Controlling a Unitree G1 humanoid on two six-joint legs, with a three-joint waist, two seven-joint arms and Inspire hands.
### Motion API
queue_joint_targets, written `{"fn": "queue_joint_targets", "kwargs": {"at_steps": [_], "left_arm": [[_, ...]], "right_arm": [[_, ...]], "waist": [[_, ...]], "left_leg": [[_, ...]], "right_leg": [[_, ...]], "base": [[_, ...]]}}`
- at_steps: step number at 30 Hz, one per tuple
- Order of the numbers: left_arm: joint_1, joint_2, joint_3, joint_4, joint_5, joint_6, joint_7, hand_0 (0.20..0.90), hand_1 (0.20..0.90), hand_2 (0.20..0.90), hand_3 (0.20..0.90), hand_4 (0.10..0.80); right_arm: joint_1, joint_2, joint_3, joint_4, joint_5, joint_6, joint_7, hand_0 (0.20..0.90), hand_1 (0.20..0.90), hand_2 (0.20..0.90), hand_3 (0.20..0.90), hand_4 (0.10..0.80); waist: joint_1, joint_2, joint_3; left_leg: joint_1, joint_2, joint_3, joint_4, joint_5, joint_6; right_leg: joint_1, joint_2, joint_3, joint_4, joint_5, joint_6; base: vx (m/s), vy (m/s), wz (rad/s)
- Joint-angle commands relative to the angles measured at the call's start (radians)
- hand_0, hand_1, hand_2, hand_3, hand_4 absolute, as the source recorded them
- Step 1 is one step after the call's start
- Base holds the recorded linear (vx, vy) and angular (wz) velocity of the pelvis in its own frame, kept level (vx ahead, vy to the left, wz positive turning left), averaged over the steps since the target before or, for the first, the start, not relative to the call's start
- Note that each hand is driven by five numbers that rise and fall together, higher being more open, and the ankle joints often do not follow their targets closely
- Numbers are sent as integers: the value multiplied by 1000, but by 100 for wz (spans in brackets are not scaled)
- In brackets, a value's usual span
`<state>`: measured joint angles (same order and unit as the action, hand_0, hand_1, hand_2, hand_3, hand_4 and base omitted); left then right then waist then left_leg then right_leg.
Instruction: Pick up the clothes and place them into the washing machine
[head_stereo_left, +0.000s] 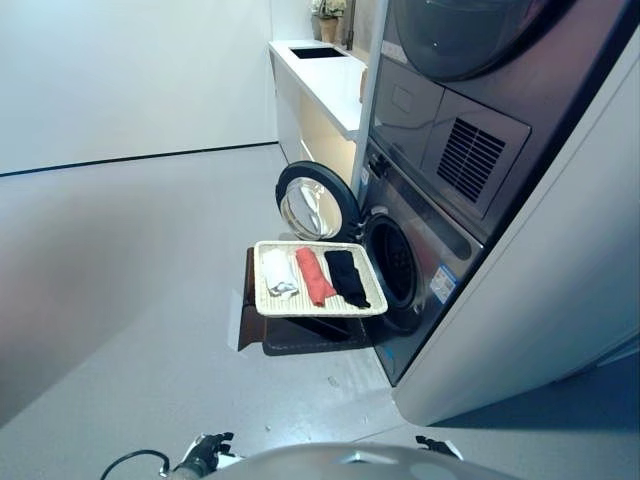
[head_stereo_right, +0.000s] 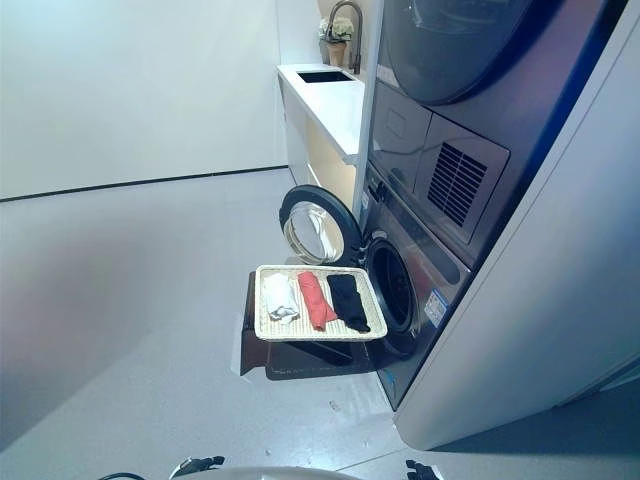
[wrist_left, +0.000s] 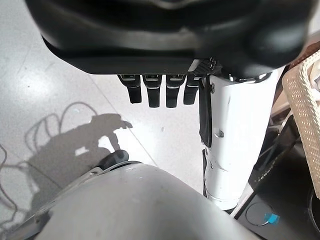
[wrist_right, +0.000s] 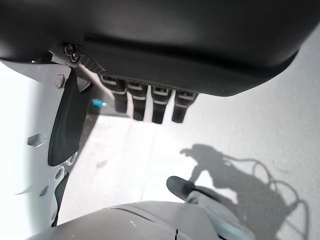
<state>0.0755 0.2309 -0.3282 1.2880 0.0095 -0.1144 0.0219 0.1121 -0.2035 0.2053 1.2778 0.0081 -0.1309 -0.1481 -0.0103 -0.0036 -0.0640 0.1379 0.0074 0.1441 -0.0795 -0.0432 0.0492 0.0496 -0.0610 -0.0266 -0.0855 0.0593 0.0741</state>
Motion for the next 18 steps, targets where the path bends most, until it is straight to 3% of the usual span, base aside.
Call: {"fn": "queue_joint_targets", "kwargs": {"at_steps": [1, 18], "left_arm": [[-55, -42, 13, 62, 17, -21, 2, 900, 900, 900, 900, 800], [-52, -48, 28, 80, -3, -16, -3, 900, 900, 900, 900, 800]], "right_arm": [[-28, -27, 39, 42, -13, -16, 8, 900, 900, 900, 900, 800], [-29, -23, 39, 44, -14, -13, 15, 900, 900, 900, 900, 800]], "waist": [[-2, -21, -13], [-3, -23, -7]], "left_leg": [[-51, 10, -72, -8, 14, -95], [-54, 8, -71, -8, 11, -92]], "right_leg": [[22, -2, -45, -2, -8, 31], [15, -4, -40, -2, -4, 34]], "base": [[0, 0, 0], [0, 0, 0]]}}
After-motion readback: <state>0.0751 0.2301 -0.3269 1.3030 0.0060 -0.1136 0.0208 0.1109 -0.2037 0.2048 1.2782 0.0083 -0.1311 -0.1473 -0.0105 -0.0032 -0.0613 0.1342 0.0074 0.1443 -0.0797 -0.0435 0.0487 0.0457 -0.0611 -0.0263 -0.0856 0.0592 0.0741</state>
